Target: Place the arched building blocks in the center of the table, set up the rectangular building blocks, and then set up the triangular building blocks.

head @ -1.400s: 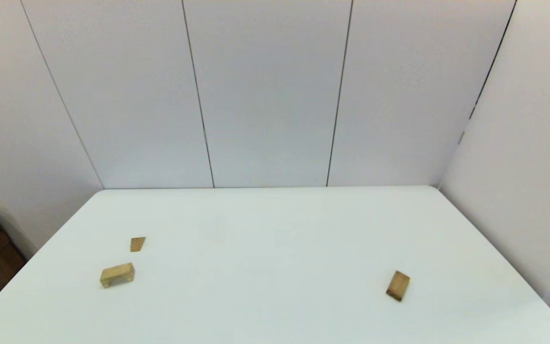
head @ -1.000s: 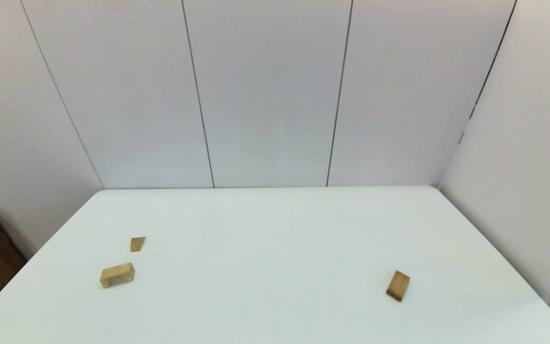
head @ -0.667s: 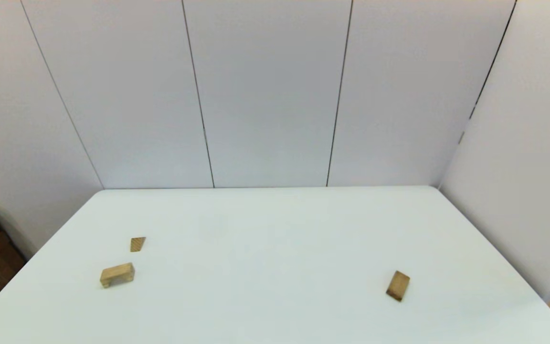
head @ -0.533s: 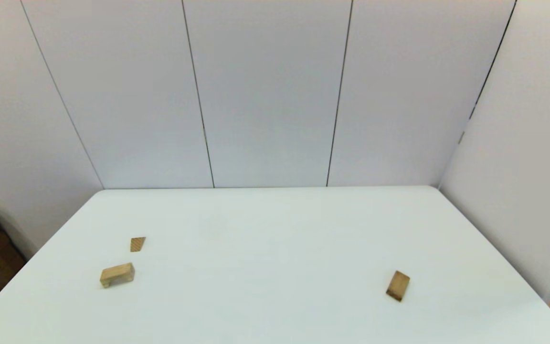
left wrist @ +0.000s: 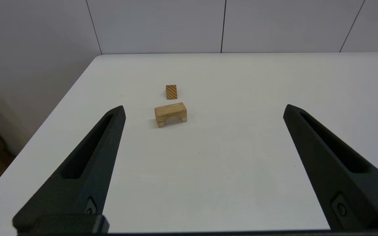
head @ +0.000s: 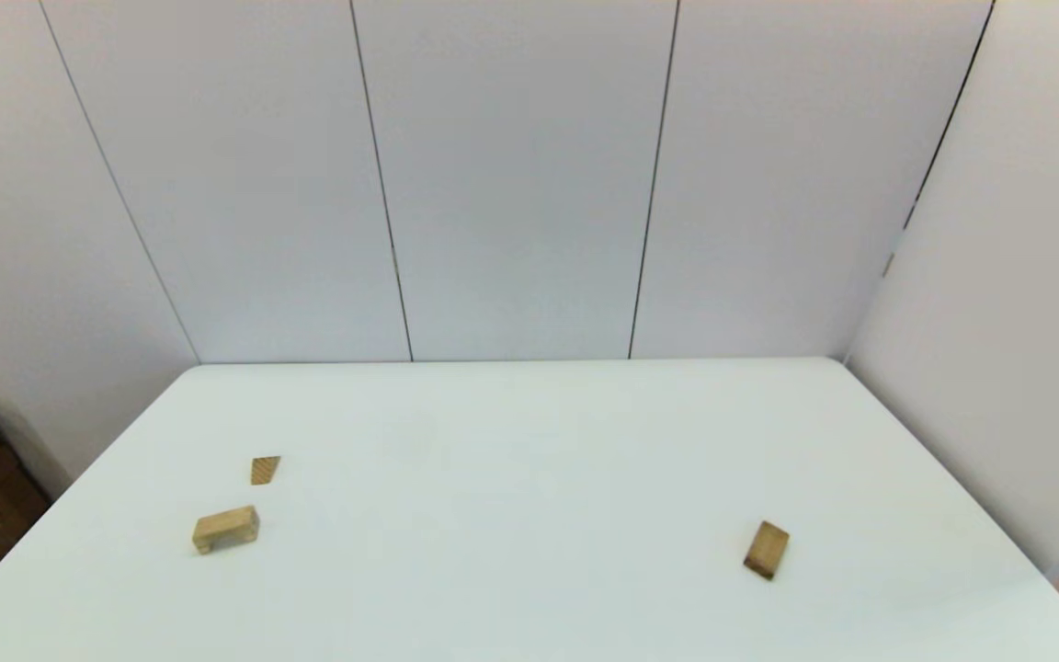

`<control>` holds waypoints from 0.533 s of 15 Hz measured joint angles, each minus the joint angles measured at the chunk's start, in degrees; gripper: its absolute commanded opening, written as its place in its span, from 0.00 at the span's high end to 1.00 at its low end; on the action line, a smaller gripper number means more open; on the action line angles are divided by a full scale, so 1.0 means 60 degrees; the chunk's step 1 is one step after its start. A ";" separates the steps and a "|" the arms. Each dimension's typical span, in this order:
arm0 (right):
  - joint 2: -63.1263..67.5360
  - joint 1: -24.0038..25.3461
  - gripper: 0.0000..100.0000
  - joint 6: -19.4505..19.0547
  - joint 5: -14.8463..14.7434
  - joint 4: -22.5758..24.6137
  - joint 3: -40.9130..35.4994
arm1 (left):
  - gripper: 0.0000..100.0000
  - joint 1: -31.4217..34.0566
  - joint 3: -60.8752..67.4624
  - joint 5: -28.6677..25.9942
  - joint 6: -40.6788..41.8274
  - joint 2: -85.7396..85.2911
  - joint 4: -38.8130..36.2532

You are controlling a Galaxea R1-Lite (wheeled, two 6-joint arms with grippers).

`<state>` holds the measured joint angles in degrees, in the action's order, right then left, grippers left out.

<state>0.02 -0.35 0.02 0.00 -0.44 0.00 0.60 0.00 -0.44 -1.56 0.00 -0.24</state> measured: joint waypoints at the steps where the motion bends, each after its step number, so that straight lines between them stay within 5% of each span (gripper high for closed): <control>1: 0.0000 0.0000 0.00 -0.0004 0.0000 0.0000 0.0000 | 0.00 0.0000 0.0000 0.0000 0.0000 0.0004 0.0000; 8: 0.0000 0.0000 0.00 -0.0004 0.0000 0.0000 0.0000 | 0.00 0.0000 -0.1286 -0.0026 -0.0199 0.0018 0.1831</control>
<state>0.02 -0.35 0.00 0.00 -0.44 0.00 0.60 -7.72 -0.60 -2.76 0.11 10.74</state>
